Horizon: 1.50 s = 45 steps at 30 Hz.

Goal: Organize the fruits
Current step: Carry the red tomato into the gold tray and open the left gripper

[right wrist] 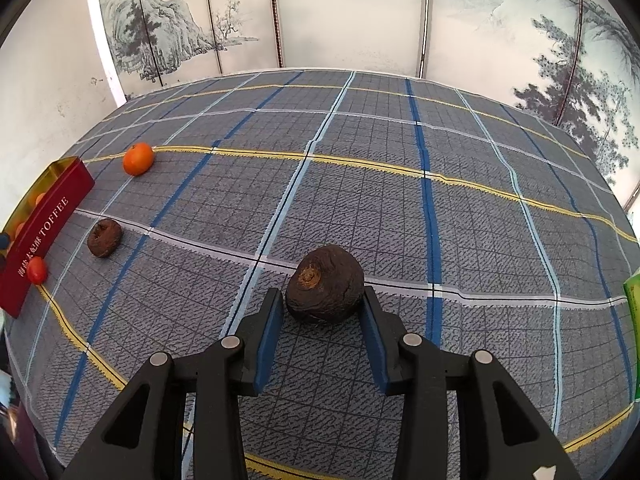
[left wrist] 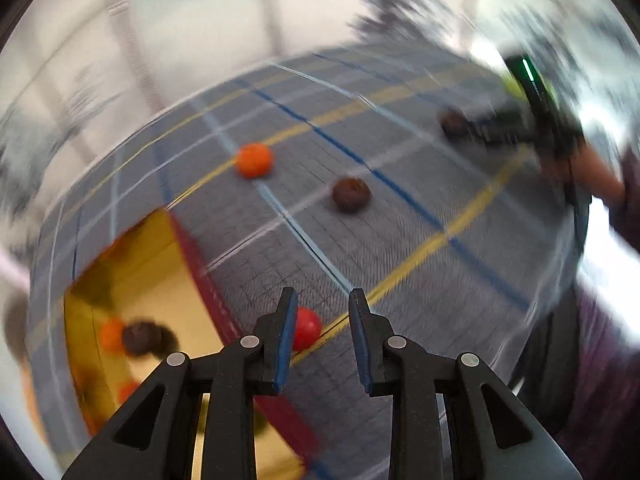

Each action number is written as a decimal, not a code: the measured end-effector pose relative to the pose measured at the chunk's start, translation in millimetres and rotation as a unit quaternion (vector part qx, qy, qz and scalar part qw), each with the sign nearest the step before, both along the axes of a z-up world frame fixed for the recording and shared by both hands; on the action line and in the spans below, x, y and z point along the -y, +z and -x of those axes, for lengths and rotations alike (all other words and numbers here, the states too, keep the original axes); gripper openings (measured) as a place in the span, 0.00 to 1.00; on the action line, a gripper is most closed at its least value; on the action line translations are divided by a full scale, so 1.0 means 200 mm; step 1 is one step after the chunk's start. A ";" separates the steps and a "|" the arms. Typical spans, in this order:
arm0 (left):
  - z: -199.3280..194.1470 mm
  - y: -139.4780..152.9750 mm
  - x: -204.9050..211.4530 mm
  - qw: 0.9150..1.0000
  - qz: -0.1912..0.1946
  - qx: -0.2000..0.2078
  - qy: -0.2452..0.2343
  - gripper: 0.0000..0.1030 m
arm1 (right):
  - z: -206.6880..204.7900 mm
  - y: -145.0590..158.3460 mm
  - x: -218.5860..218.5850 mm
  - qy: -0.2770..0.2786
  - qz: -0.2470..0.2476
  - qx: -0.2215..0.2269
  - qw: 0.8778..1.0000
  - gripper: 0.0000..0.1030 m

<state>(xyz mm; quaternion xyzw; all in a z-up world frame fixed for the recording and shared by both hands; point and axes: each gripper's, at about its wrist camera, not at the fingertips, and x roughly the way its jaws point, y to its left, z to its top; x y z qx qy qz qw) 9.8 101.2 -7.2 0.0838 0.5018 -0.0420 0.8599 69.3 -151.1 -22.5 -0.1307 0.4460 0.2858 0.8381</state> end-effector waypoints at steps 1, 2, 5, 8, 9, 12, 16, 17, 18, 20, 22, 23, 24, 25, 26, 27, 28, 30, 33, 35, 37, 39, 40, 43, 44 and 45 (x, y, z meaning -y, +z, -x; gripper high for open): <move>-0.03 -0.02 0.01 1.000 -0.004 -0.019 -0.022 0.27 | 0.00 0.00 0.01 0.000 -0.003 -0.002 1.000 0.37; -0.06 -0.04 0.02 0.998 -0.021 -0.040 -0.047 0.27 | -0.01 0.00 0.01 -0.001 -0.008 -0.005 1.000 0.37; -0.10 -0.07 0.02 0.992 -0.064 -0.068 -0.083 0.27 | -0.02 0.00 0.02 -0.001 -0.016 -0.009 1.000 0.37; -0.14 -0.09 -0.04 0.990 -0.062 -0.087 -0.087 0.27 | -0.02 0.00 0.03 -0.001 -0.016 -0.009 1.000 0.37; -0.15 -0.10 -0.05 0.990 -0.054 -0.093 -0.092 0.27 | -0.02 0.00 0.03 -0.001 -0.016 -0.009 1.000 0.37; -0.15 -0.10 -0.05 0.989 -0.036 -0.095 -0.109 0.27 | -0.02 0.00 0.03 -0.002 -0.017 -0.010 1.000 0.37; -0.12 -0.13 -0.01 0.985 -0.025 -0.108 -0.133 0.27 | -0.02 0.00 0.02 -0.001 -0.016 -0.009 1.000 0.37; -0.11 -0.14 -0.01 0.984 -0.021 -0.112 -0.135 0.27 | -0.02 0.00 0.02 -0.001 -0.015 -0.008 1.000 0.38; -0.11 -0.14 -0.01 0.984 -0.022 -0.111 -0.136 0.28 | -0.02 0.00 0.02 0.000 -0.013 -0.007 1.000 0.38; -0.10 -0.14 -0.02 0.984 -0.021 -0.111 -0.135 0.28 | -0.02 0.00 0.02 0.001 -0.010 -0.006 1.000 0.38; -0.10 -0.14 -0.04 0.987 -0.007 -0.106 -0.122 0.28 | -0.02 0.00 0.02 0.001 -0.010 -0.005 1.000 0.38; -0.10 -0.14 -0.04 0.988 -0.002 -0.103 -0.117 0.28 | -0.02 0.00 0.02 0.000 -0.011 -0.006 1.000 0.38; -0.10 -0.14 -0.05 0.989 0.001 -0.099 -0.114 0.28 | -0.01 0.00 0.02 0.000 -0.011 -0.006 1.000 0.38; -0.09 -0.14 -0.05 0.989 0.002 -0.097 -0.111 0.28 | -0.02 0.00 0.02 0.001 -0.010 -0.006 1.000 0.38; -0.09 -0.14 -0.05 0.990 0.002 -0.096 -0.107 0.28 | -0.02 0.00 0.02 0.001 -0.010 -0.006 1.000 0.38; -0.08 -0.14 -0.05 0.990 0.000 -0.095 -0.100 0.30 | -0.02 0.00 0.02 0.001 -0.011 -0.006 1.000 0.38; -0.07 -0.15 -0.05 0.990 -0.006 -0.100 -0.095 0.34 | -0.01 0.00 0.02 0.001 -0.011 -0.006 1.000 0.39; -0.05 -0.19 -0.01 0.990 -0.035 -0.097 -0.095 0.44 | -0.01 0.00 0.01 0.002 -0.012 -0.007 1.000 0.39; -0.01 -0.21 0.05 0.990 -0.055 -0.078 -0.101 0.51 | -0.01 0.00 0.01 0.002 -0.012 -0.007 1.000 0.39; -0.01 -0.21 0.03 0.993 -0.042 -0.073 -0.088 0.51 | -0.01 0.00 0.01 0.002 -0.013 -0.007 1.000 0.40; -0.02 -0.20 -0.01 0.995 -0.026 -0.064 -0.070 0.43 | -0.01 0.00 0.01 0.002 -0.013 -0.008 1.000 0.40; -0.03 -0.19 -0.04 0.997 -0.022 -0.058 -0.049 0.31 | -0.01 0.00 0.01 0.002 -0.012 -0.007 1.000 0.40; -0.03 -0.18 -0.06 0.997 -0.007 -0.059 -0.044 0.31 | -0.01 0.00 0.01 0.003 -0.012 -0.007 1.000 0.40; -0.02 -0.16 -0.06 0.999 0.009 -0.048 -0.019 0.31 | -0.01 0.00 0.00 0.004 -0.009 -0.005 1.000 0.41; 0.00 -0.15 -0.05 0.999 0.007 -0.037 -0.012 0.31 | -0.01 0.00 0.00 0.004 -0.007 -0.005 1.000 0.41; 0.01 -0.13 -0.05 1.000 0.007 -0.022 0.002 0.31 | -0.01 0.00 0.00 0.005 -0.007 -0.004 1.000 0.41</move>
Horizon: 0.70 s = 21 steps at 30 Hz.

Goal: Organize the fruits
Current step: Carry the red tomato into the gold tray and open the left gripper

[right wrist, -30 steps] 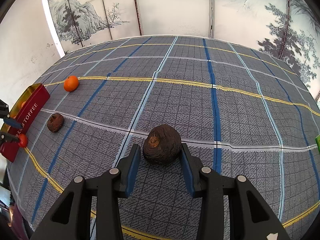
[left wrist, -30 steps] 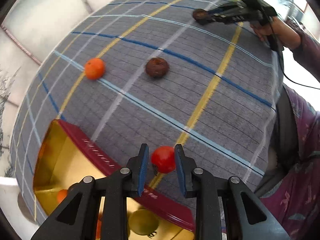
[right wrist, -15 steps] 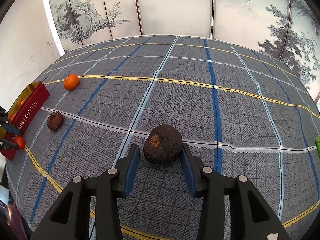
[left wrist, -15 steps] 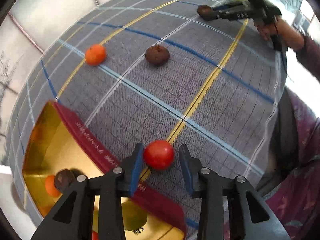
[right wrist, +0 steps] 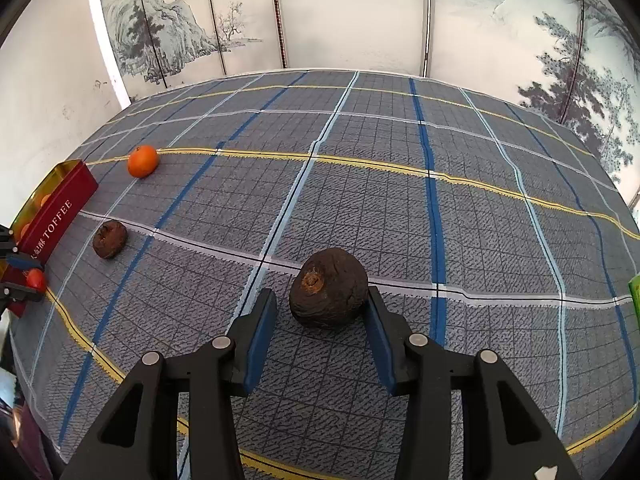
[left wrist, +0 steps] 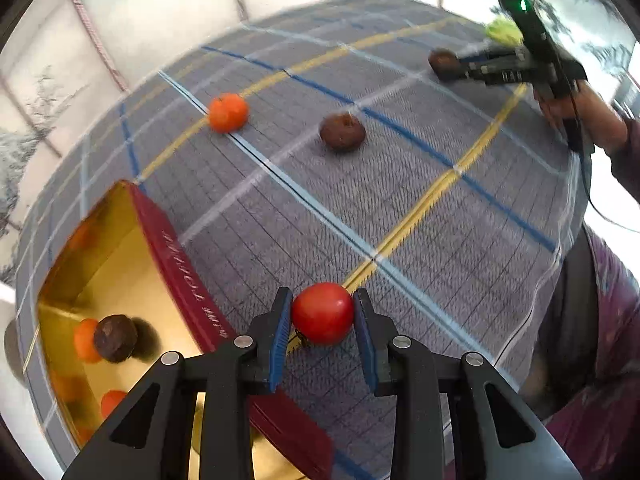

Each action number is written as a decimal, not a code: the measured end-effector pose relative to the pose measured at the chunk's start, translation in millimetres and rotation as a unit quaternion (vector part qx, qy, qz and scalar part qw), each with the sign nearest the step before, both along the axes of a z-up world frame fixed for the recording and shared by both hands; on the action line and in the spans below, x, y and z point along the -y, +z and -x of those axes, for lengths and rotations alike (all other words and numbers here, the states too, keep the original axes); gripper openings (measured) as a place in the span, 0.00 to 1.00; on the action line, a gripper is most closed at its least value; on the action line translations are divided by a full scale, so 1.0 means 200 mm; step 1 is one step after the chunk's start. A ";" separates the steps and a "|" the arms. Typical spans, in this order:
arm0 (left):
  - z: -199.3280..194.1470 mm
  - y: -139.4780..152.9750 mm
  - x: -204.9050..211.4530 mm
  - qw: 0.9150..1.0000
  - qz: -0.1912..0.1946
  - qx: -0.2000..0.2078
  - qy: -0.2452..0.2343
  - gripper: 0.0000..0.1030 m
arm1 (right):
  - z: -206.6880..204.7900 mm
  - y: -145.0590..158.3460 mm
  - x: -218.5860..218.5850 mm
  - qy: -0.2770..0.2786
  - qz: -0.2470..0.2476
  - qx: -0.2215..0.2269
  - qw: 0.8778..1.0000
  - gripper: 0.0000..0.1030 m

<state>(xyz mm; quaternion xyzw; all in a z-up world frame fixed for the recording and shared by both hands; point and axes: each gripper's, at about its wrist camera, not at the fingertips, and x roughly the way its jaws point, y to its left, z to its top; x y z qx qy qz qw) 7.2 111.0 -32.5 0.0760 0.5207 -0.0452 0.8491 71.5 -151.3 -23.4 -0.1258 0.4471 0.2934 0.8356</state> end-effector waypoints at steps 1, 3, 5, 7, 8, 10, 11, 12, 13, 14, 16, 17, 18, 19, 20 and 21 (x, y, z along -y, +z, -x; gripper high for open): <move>0.03 0.04 0.00 0.999 0.003 0.020 0.025 0.31 | 0.00 0.00 0.00 0.000 0.000 0.000 1.000 0.41; 0.09 0.12 -0.04 0.995 0.036 0.059 0.072 0.31 | 0.00 0.00 0.00 0.000 -0.001 -0.001 1.000 0.41; 0.16 0.21 -0.11 0.984 0.064 0.098 0.138 0.31 | 0.00 0.00 -0.01 0.000 0.000 0.000 1.000 0.41; 0.23 0.27 -0.18 0.972 0.088 0.119 0.182 0.31 | 0.00 0.00 0.00 0.000 0.001 0.001 1.000 0.41; 0.26 0.30 -0.22 0.967 0.095 0.128 0.200 0.31 | 0.00 0.00 0.00 0.000 0.001 0.001 1.000 0.41; 0.32 0.33 -0.29 0.960 0.094 0.134 0.227 0.31 | 0.00 0.00 0.00 0.000 0.001 0.000 1.000 0.41; 0.35 0.34 -0.32 0.959 0.084 0.135 0.235 0.31 | 0.01 0.00 -0.01 0.000 0.001 0.001 1.000 0.41; 0.36 0.35 -0.35 0.957 0.070 0.135 0.247 0.31 | 0.00 0.00 -0.01 0.000 0.001 0.001 1.000 0.41; 0.37 0.35 -0.40 0.955 0.054 0.130 0.262 0.31 | 0.01 0.00 -0.01 0.000 0.002 0.001 1.000 0.41; 0.38 0.34 -0.44 0.953 0.046 0.124 0.274 0.31 | 0.01 0.00 -0.01 0.000 0.003 0.002 1.000 0.41; 0.41 0.33 -0.51 0.948 0.039 0.121 0.292 0.31 | 0.00 0.00 -0.01 0.000 0.005 0.003 1.000 0.41; 0.41 0.32 -0.54 0.946 0.039 0.121 0.299 0.31 | 0.00 0.00 -0.01 0.000 0.006 0.003 1.000 0.41; 0.42 0.31 -0.56 0.944 0.039 0.121 0.303 0.31 | 0.01 0.00 -0.01 0.000 0.007 0.004 1.000 0.41; 0.41 0.30 -0.60 0.943 0.040 0.121 0.309 0.31 | 0.00 0.00 -0.01 0.000 0.008 0.004 1.000 0.41; 0.40 0.29 -0.62 0.940 0.041 0.119 0.316 0.31 | 0.01 0.00 -0.01 0.001 0.010 0.005 1.000 0.41; 0.39 0.27 -0.65 0.938 0.046 0.115 0.324 0.31 | 0.01 0.00 -0.01 0.001 0.011 0.006 1.000 0.41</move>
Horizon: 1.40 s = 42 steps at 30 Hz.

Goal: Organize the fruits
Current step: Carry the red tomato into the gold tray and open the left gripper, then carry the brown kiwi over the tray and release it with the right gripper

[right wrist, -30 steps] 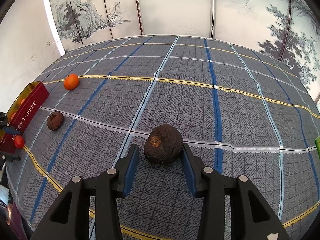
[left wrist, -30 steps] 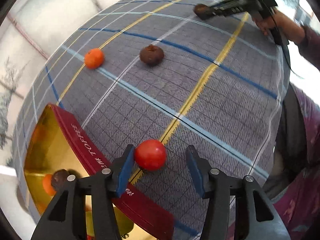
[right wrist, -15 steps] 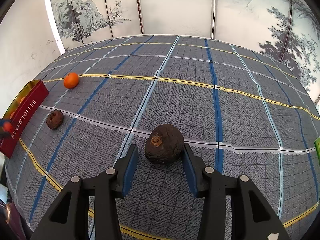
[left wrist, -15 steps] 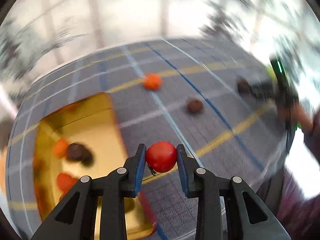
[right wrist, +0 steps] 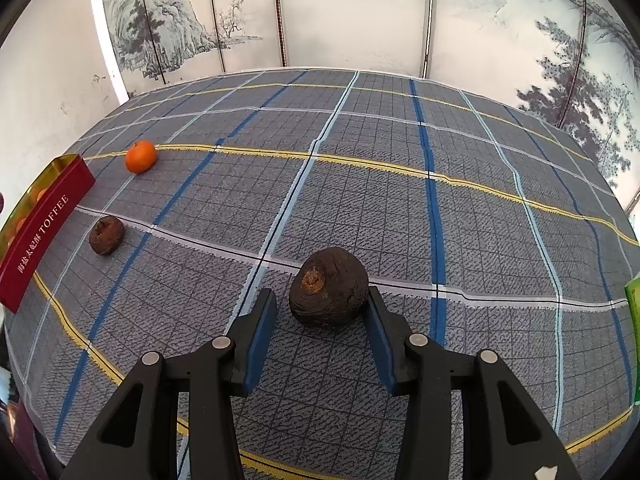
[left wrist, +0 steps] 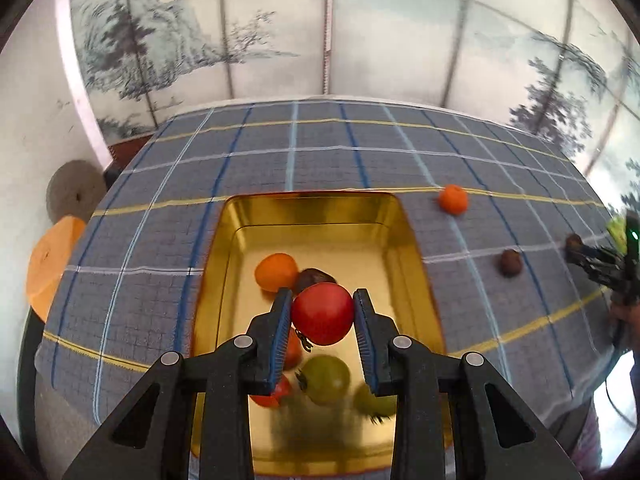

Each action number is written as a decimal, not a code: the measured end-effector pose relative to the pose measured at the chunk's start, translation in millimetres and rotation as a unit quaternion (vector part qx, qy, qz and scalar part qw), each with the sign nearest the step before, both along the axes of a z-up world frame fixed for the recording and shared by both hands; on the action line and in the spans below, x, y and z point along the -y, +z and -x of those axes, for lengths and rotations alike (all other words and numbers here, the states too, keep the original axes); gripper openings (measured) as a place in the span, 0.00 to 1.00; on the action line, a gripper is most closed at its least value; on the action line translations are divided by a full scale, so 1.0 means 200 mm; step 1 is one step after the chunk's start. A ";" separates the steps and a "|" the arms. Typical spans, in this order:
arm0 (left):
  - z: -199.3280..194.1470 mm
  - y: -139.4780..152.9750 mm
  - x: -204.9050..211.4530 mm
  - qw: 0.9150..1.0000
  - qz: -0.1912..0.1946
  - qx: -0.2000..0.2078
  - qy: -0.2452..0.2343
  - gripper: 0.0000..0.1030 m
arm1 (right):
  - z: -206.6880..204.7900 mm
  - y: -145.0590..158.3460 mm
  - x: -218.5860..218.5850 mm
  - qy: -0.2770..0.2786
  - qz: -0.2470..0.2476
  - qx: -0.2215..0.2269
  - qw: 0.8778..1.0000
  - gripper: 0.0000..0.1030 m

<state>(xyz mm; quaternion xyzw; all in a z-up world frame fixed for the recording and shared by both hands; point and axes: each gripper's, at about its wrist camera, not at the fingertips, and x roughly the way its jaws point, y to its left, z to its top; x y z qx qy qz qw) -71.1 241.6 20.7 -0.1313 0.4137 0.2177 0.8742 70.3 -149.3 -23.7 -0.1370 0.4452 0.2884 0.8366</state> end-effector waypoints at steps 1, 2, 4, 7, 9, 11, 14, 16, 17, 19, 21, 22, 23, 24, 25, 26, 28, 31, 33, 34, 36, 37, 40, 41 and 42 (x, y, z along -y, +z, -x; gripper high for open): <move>-0.02 -0.02 -0.02 1.000 0.007 -0.002 0.005 0.31 | 0.00 0.00 0.00 0.000 0.000 0.000 1.000 0.41; -0.04 -0.04 -0.03 1.000 0.014 -0.003 0.009 0.31 | 0.00 0.00 0.00 0.000 0.000 0.000 1.000 0.41; -0.08 -0.09 -0.03 1.000 0.021 -0.008 0.013 0.31 | 0.00 0.00 0.00 0.000 0.000 0.000 1.000 0.41; -0.11 -0.14 -0.01 0.999 0.031 -0.012 0.010 0.31 | 0.00 0.00 -0.01 0.000 0.002 0.001 1.000 0.41; -0.12 -0.16 0.00 0.999 0.039 -0.008 0.008 0.32 | 0.00 0.00 -0.01 0.001 0.003 0.002 1.000 0.42; -0.15 -0.18 0.02 0.998 0.057 -0.002 -0.003 0.32 | 0.01 0.00 -0.01 0.001 0.005 0.003 1.000 0.42; -0.18 -0.18 0.06 0.999 0.052 0.001 -0.006 0.47 | 0.00 0.00 0.00 0.000 -0.001 0.000 1.000 0.37; -0.19 -0.17 0.08 1.000 0.028 0.000 0.004 0.66 | -0.01 0.00 0.03 -0.007 -0.013 -0.006 1.000 0.34; -0.18 -0.15 0.11 1.000 0.007 0.006 0.012 0.67 | -0.02 0.01 0.03 -0.007 -0.017 -0.008 1.000 0.33; -0.17 -0.10 0.14 0.999 -0.030 0.019 0.020 0.69 | -0.02 0.01 0.03 -0.008 -0.016 -0.007 1.000 0.33; -0.16 -0.07 0.16 0.997 -0.058 0.017 0.038 0.71 | -0.01 0.01 0.02 -0.005 -0.010 -0.004 1.000 0.33; -0.15 -0.06 0.17 0.996 -0.072 0.015 0.049 0.71 | -0.01 0.01 0.02 -0.004 -0.010 -0.003 1.000 0.33; -0.14 -0.05 0.18 0.995 -0.083 0.013 0.060 0.72 | 0.00 0.01 0.01 -0.003 -0.011 -0.003 1.000 0.33; -0.13 -0.04 0.19 0.994 -0.089 0.012 0.067 0.73 | 0.00 0.01 0.01 -0.002 -0.010 -0.003 1.000 0.33; -0.12 -0.03 0.20 0.993 -0.095 0.012 0.074 0.73 | 0.01 0.01 0.01 -0.002 -0.010 -0.003 1.000 0.33; -0.11 -0.02 0.21 0.992 -0.101 0.012 0.080 0.73 | 0.02 0.01 0.01 -0.002 -0.012 -0.004 1.000 0.32; -0.09 0.00 0.23 0.989 -0.115 0.011 0.088 0.74 | 0.03 0.01 0.01 -0.005 -0.017 -0.006 1.000 0.32; -0.06 0.01 0.26 0.987 -0.128 0.006 0.095 0.75 | 0.06 0.02 0.02 -0.007 -0.025 -0.007 1.000 0.32; -0.06 0.02 0.28 0.986 -0.134 0.003 0.096 0.77 | 0.08 0.03 0.02 -0.008 -0.029 -0.008 1.000 0.32; -0.05 0.02 0.28 0.986 -0.135 0.003 0.096 0.77 | 0.09 0.03 0.02 -0.008 -0.030 -0.008 0.999 0.32; -0.04 0.01 0.29 0.986 -0.137 0.002 0.098 0.78 | 0.11 0.05 0.01 -0.005 -0.035 -0.009 0.999 0.32; -0.03 0.01 0.29 0.986 -0.136 0.001 0.098 0.78 | 0.13 0.06 0.00 -0.002 -0.037 -0.009 0.999 0.32; -0.02 0.00 0.29 0.986 -0.134 -0.002 0.101 0.79 | 0.17 0.12 -0.06 0.013 -0.046 -0.006 0.999 0.32; -0.01 0.00 0.29 0.986 -0.134 -0.003 0.101 0.79 | 0.18 0.14 -0.09 0.021 -0.047 -0.003 0.999 0.32; 0.00 -0.01 0.29 0.986 -0.133 -0.003 0.102 0.79 | 0.20 0.17 -0.12 0.031 -0.050 0.000 0.998 0.32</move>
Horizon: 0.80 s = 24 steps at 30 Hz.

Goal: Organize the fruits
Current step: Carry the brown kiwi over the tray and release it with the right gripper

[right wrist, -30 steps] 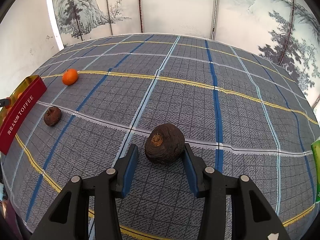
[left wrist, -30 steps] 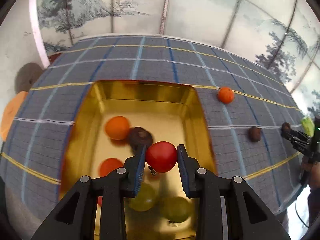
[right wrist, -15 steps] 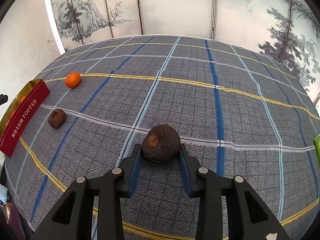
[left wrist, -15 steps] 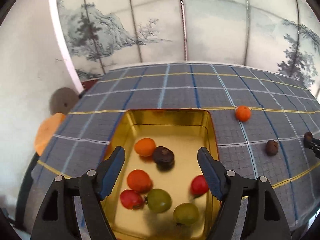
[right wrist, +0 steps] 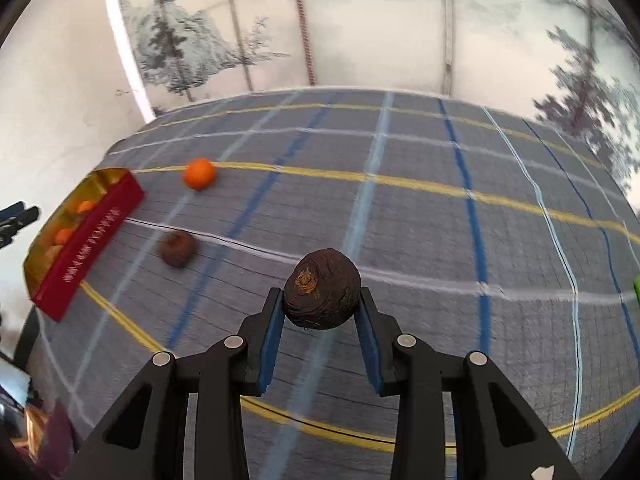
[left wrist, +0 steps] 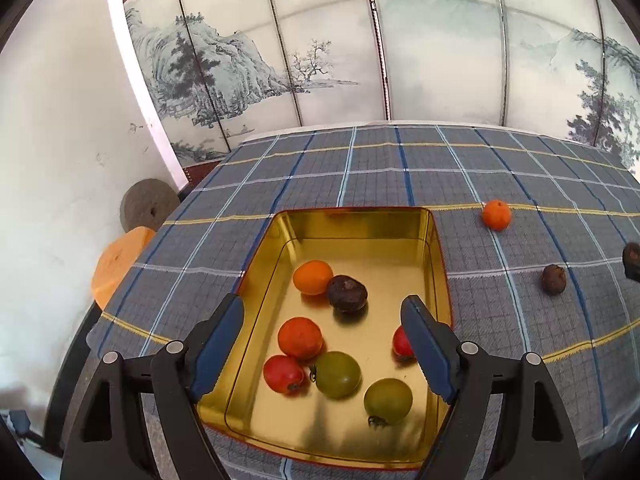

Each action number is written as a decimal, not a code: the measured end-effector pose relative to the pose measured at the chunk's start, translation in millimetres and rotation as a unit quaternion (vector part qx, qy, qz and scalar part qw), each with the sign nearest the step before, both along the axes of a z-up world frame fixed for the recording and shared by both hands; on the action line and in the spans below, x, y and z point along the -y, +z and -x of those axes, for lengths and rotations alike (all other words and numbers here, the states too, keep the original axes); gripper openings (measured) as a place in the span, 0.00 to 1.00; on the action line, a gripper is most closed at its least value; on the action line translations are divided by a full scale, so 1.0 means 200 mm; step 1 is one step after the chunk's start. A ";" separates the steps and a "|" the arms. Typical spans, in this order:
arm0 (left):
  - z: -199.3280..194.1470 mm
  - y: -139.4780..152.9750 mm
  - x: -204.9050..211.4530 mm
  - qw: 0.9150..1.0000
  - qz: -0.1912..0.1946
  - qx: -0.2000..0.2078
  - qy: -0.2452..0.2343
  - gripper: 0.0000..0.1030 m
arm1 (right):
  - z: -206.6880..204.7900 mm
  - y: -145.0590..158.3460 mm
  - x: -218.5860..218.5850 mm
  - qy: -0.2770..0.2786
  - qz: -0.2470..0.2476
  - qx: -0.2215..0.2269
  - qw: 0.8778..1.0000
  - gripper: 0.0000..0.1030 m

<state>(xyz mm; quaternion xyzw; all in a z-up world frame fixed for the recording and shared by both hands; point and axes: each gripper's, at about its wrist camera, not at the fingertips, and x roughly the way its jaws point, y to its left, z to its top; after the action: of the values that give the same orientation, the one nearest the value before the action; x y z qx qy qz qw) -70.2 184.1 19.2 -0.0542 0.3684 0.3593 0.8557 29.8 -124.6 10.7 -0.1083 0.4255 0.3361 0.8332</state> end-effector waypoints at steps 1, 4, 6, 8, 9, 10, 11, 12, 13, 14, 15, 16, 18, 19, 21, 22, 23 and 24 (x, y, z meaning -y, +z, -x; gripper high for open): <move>0.01 0.00 0.00 1.000 -0.001 0.000 0.003 0.79 | 0.02 0.03 -0.04 0.011 -0.006 0.003 1.000 0.32; 0.04 -0.01 -0.03 1.000 0.000 -0.001 0.008 0.79 | 0.09 0.11 -0.18 0.046 -0.021 0.008 0.999 0.32; 0.07 -0.02 -0.04 1.000 0.001 0.000 0.014 0.79 | 0.16 0.17 -0.30 0.076 -0.030 0.012 0.997 0.32; 0.09 -0.02 -0.06 1.000 0.001 -0.001 0.018 0.80 | 0.22 0.21 -0.43 0.110 -0.041 0.012 0.993 0.32; 0.11 -0.03 -0.07 1.000 0.001 -0.002 0.022 0.80 | 0.26 0.23 -0.50 0.125 -0.047 0.011 0.991 0.32; 0.12 -0.03 -0.08 1.000 0.001 -0.003 0.025 0.80 | 0.28 0.25 -0.56 0.140 -0.052 0.008 0.989 0.32; 0.13 -0.04 -0.10 1.000 0.001 -0.005 0.027 0.80 | 0.30 0.26 -0.63 0.155 -0.057 0.004 0.986 0.32; 0.14 -0.04 -0.11 1.000 0.002 -0.005 0.030 0.80 | 0.32 0.26 -0.70 0.168 -0.062 -0.002 0.984 0.32; 0.15 -0.04 -0.12 0.999 0.002 -0.005 0.032 0.80 | 0.33 0.26 -0.76 0.179 -0.066 -0.009 0.982 0.32; 0.17 -0.05 -0.13 0.999 0.003 -0.005 0.035 0.80 | 0.34 0.26 -0.81 0.187 -0.068 -0.014 0.980 0.32; 0.18 -0.05 -0.13 0.999 0.003 -0.006 0.036 0.80 | 0.35 0.25 -0.89 0.202 -0.069 -0.022 0.977 0.33; 0.19 -0.05 -0.14 0.999 0.003 -0.006 0.039 0.80 | 0.35 0.24 -0.95 0.211 -0.068 -0.026 0.975 0.33; 0.22 -0.06 -0.16 0.999 0.001 -0.007 0.044 0.80 | 0.36 0.21 -1.07 0.223 -0.062 -0.035 0.972 0.32; 0.23 -0.07 -0.17 0.999 0.001 -0.008 0.045 0.80 | 0.37 0.20 -1.11 0.226 -0.062 -0.040 0.971 0.32; 0.25 -0.08 -0.18 0.999 0.002 -0.011 0.048 0.81 | 0.37 0.17 -1.22 0.234 -0.062 -0.051 0.969 0.33; 0.26 -0.09 -0.19 0.999 0.002 -0.012 0.051 0.81 | 0.37 0.15 -1.25 0.235 -0.061 -0.054 0.969 0.33; 0.27 -0.09 -0.20 0.998 0.003 -0.012 0.054 0.81 | 0.37 0.14 -1.30 0.237 -0.060 -0.059 0.968 0.33; 0.28 -0.10 -0.21 0.998 0.005 -0.012 0.055 0.82 | 0.38 0.12 -1.35 0.240 -0.061 -0.066 0.967 0.33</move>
<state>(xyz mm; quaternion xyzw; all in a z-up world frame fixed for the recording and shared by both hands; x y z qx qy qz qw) -125.3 225.3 -0.5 -0.0745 0.3770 0.4050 0.8297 -45.4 145.7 35.4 -0.1338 0.4202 0.5578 0.7031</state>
